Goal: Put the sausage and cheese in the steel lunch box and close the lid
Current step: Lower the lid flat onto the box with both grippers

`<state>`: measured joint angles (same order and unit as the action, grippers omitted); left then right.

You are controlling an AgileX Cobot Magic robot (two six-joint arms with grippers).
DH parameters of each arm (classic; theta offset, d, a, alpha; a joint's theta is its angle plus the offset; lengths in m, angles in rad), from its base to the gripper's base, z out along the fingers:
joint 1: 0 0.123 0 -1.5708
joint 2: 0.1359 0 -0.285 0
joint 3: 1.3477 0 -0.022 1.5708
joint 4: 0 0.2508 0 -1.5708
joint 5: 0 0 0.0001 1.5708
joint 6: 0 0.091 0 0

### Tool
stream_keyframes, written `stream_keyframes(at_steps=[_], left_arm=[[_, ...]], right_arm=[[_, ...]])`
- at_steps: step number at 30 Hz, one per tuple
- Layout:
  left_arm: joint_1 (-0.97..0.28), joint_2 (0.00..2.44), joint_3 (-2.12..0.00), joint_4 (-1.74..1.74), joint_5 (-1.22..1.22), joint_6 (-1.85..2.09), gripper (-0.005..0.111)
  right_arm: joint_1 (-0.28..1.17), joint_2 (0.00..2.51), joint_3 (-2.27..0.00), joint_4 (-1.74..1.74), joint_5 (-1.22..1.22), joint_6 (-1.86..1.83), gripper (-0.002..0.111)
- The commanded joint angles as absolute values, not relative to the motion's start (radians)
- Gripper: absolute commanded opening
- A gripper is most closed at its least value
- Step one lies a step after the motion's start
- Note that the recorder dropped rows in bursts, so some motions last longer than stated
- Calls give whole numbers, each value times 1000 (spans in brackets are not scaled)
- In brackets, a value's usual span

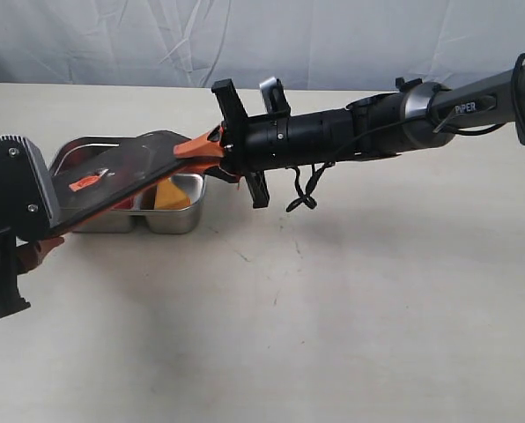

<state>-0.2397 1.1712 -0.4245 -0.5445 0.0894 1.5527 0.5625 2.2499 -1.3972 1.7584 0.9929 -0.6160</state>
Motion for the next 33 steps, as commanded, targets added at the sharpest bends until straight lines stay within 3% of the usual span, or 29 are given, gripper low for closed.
stream_keyframes(at_steps=[1, 10, 21, 33], left_arm=[[-242, 1161, -422, -538, 6, 1545, 57], [-217, 1175, -422, -528, -299, 1635, 57], [-172, 1442, -531, -351, -342, 1588, 56], [-171, 1482, -572, -369, -292, 1570, 56]], right_arm=[[563, 2248, -1403, 1744, 963, -641, -1], [563, 2213, -1403, 1744, 957, -707, -1], [619, 2211, -1402, 1744, 953, -726, -1], [640, 2184, -1400, 1579, 929, -614, -1]])
